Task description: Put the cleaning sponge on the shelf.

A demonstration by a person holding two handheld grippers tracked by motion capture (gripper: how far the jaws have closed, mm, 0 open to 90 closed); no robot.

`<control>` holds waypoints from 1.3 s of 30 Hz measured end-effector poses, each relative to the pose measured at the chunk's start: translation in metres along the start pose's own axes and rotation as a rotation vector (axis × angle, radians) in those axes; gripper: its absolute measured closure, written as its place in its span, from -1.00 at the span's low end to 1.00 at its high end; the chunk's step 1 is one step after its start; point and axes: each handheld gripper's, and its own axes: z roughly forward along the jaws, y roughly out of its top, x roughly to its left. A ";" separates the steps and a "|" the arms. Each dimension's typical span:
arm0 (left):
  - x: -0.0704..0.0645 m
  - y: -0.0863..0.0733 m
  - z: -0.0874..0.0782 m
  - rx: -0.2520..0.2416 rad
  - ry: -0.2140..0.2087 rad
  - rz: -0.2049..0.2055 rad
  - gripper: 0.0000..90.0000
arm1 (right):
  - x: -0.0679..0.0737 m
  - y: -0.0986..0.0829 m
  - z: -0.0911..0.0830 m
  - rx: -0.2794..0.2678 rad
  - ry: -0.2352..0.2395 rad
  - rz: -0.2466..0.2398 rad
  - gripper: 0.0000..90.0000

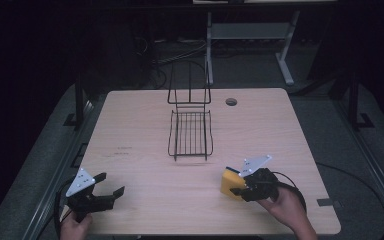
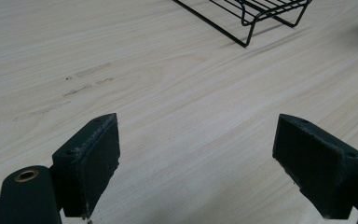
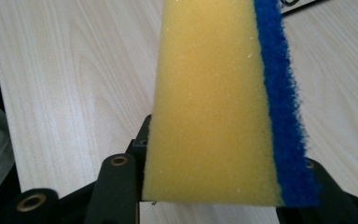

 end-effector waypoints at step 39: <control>0.001 0.000 -0.001 -0.007 0.000 -0.009 -0.69 | -0.033 0.074 0.009 0.010 0.126 -0.115 0.25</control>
